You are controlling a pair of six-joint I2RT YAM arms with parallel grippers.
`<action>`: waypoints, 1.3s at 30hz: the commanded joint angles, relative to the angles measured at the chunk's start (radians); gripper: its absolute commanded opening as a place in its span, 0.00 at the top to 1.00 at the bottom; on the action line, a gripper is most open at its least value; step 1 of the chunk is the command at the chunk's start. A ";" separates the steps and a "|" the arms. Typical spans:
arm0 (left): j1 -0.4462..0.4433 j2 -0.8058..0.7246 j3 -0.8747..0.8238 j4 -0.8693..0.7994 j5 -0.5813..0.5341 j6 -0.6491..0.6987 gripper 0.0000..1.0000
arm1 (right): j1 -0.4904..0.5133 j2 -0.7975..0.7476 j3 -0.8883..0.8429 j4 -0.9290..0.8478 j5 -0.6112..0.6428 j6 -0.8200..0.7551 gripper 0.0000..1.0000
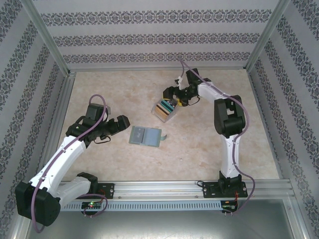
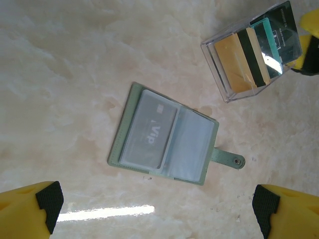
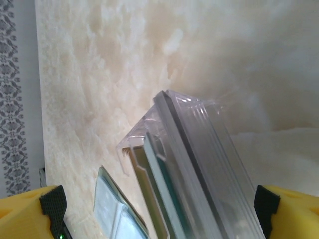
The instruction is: Take the credit cards out of the card holder
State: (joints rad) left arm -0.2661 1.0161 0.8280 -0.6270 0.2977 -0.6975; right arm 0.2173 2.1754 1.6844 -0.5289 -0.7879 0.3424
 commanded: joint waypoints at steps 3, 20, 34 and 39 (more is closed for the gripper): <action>0.010 0.012 -0.005 0.006 0.012 -0.004 0.01 | -0.065 -0.157 -0.090 0.046 0.111 0.012 0.02; 0.009 0.596 0.248 0.463 0.270 -0.011 0.11 | -0.079 -0.706 -0.464 0.070 0.692 0.115 0.02; -0.045 1.083 0.669 0.564 0.337 -0.032 0.09 | -0.033 -0.740 -0.520 0.041 0.622 0.140 0.02; -0.075 1.174 0.760 0.562 0.383 -0.047 0.10 | -0.021 -0.760 -0.551 0.038 0.630 0.142 0.02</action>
State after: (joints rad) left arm -0.3199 2.1704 1.5436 -0.0982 0.6277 -0.7258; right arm 0.1883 1.4521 1.1519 -0.4835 -0.1692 0.4698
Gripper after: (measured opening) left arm 0.901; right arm 0.982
